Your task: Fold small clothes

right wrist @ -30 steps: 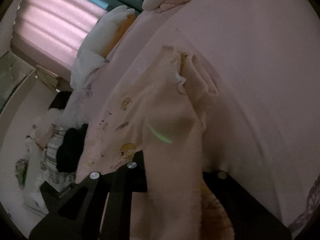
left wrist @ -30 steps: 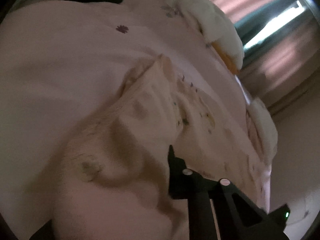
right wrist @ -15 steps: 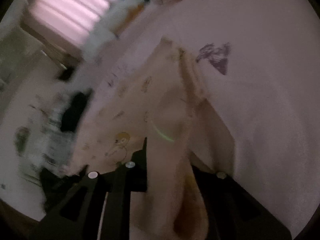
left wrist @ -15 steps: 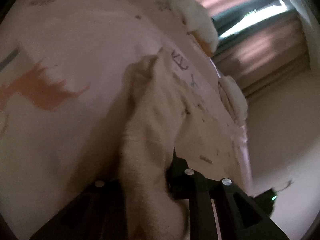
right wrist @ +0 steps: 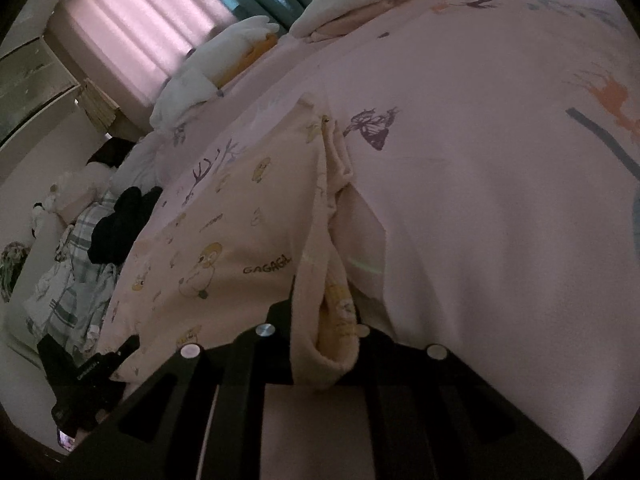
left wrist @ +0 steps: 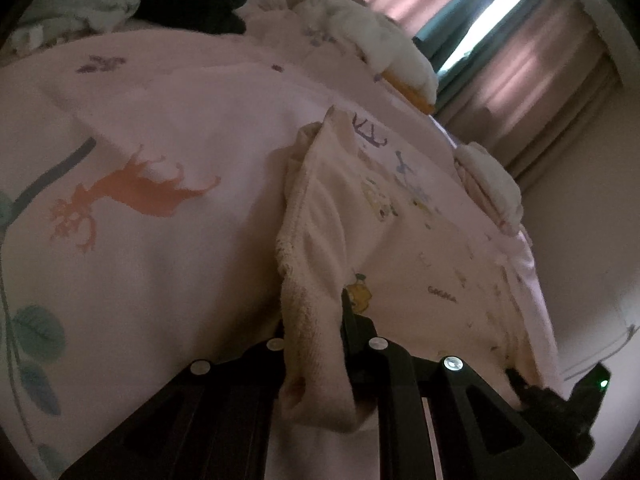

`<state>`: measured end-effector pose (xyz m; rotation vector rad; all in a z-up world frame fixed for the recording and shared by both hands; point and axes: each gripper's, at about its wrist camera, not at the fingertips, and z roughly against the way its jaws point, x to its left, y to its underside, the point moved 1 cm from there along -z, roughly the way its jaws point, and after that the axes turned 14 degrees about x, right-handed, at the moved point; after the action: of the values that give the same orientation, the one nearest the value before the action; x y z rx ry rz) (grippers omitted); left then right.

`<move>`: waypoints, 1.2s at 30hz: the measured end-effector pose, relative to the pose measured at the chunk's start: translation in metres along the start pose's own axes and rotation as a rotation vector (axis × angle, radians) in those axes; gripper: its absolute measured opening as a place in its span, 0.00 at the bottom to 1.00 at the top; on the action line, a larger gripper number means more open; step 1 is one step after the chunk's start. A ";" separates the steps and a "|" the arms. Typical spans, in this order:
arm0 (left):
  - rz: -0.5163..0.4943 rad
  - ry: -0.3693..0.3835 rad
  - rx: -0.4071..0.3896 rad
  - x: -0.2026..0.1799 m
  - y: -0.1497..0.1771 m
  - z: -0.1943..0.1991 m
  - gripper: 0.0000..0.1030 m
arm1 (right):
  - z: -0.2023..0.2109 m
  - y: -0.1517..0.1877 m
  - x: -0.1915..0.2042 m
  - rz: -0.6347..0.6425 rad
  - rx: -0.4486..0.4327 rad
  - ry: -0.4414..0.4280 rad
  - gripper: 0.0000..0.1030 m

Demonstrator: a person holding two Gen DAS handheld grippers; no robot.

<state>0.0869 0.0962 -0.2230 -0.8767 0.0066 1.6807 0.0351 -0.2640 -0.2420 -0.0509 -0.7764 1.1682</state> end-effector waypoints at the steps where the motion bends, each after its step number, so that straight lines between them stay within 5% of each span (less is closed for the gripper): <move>1: -0.011 -0.008 -0.010 -0.001 0.002 0.001 0.15 | 0.002 0.003 0.001 0.009 -0.008 0.004 0.03; 9: 0.047 0.119 -0.007 0.022 0.004 0.010 0.15 | 0.005 0.010 0.003 0.017 -0.045 0.002 0.04; 14: 0.076 0.073 -0.062 0.022 0.015 0.023 0.15 | 0.014 0.020 -0.003 -0.030 -0.111 -0.045 0.04; 17: 0.114 0.128 -0.052 0.031 0.015 0.027 0.16 | 0.021 0.030 -0.019 -0.114 -0.164 -0.129 0.04; 22: 0.084 0.083 -0.059 0.024 0.011 0.031 0.17 | 0.021 0.033 -0.005 -0.068 -0.182 -0.025 0.05; 29: 0.209 0.078 -0.125 0.050 0.004 0.049 0.17 | 0.022 0.030 -0.010 -0.078 -0.175 -0.052 0.05; 32: 0.250 -0.025 -0.156 0.068 0.000 0.059 0.17 | 0.023 0.031 -0.008 -0.083 -0.188 -0.030 0.04; 36: 0.306 0.068 -0.134 0.089 -0.002 0.062 0.17 | 0.029 0.037 -0.013 -0.135 -0.242 -0.041 0.04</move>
<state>0.0518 0.1994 -0.2259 -1.0750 0.0791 1.9514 -0.0133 -0.2689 -0.2427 -0.1739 -0.9406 0.9458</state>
